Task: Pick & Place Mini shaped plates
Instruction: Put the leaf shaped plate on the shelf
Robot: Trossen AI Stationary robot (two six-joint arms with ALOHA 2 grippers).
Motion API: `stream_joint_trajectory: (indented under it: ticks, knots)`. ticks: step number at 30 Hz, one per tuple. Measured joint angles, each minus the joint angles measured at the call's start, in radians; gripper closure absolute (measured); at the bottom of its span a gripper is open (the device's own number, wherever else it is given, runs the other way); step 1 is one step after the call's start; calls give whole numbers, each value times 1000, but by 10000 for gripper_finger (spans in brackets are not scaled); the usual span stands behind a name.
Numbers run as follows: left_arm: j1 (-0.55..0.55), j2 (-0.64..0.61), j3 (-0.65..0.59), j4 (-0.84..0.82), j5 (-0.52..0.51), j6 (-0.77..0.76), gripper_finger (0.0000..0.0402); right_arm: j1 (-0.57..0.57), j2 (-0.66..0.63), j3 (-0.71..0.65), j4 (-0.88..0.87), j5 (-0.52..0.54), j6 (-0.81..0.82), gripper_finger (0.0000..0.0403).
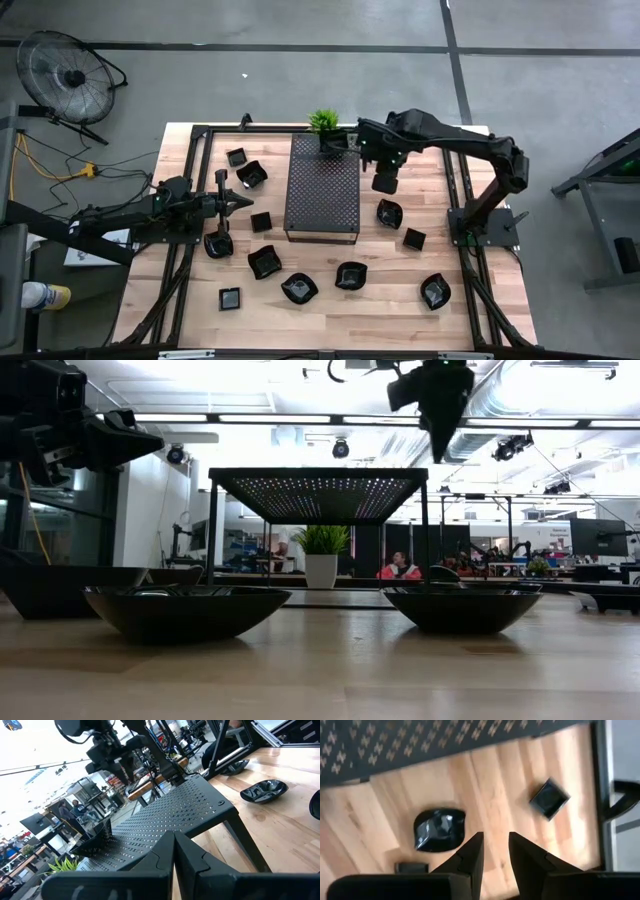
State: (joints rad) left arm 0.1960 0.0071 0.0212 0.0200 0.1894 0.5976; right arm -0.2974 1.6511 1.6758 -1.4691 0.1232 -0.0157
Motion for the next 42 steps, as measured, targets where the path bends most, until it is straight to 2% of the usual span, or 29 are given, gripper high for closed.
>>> stream_joint_trajectory:
  ticks: [5, 12, 23, 28, 32, 42]
  knots:
    - [0, 0, 0, 0, 0, 0, 400, 4, -62, -138, 14, -81, 17, 318]
    - [0, 0, 0, 0, 0, 0, 400, 4, -192, -379, 138, -158, 78, 318]
    - [0, 0, 0, 0, 0, 0, 400, 4, -403, -729, 401, -219, 413, 318]
    - [0, 0, 0, 0, 0, 0, 400, 3, -442, -876, 523, -311, 514, 318]
    - [0, 0, 0, 0, 0, 0, 400, -2, -442, -967, 592, -284, 647, 318]
    - [0, 0, 0, 0, 0, 0, 400, -51, -442, -1063, 744, -253, 701, 318]
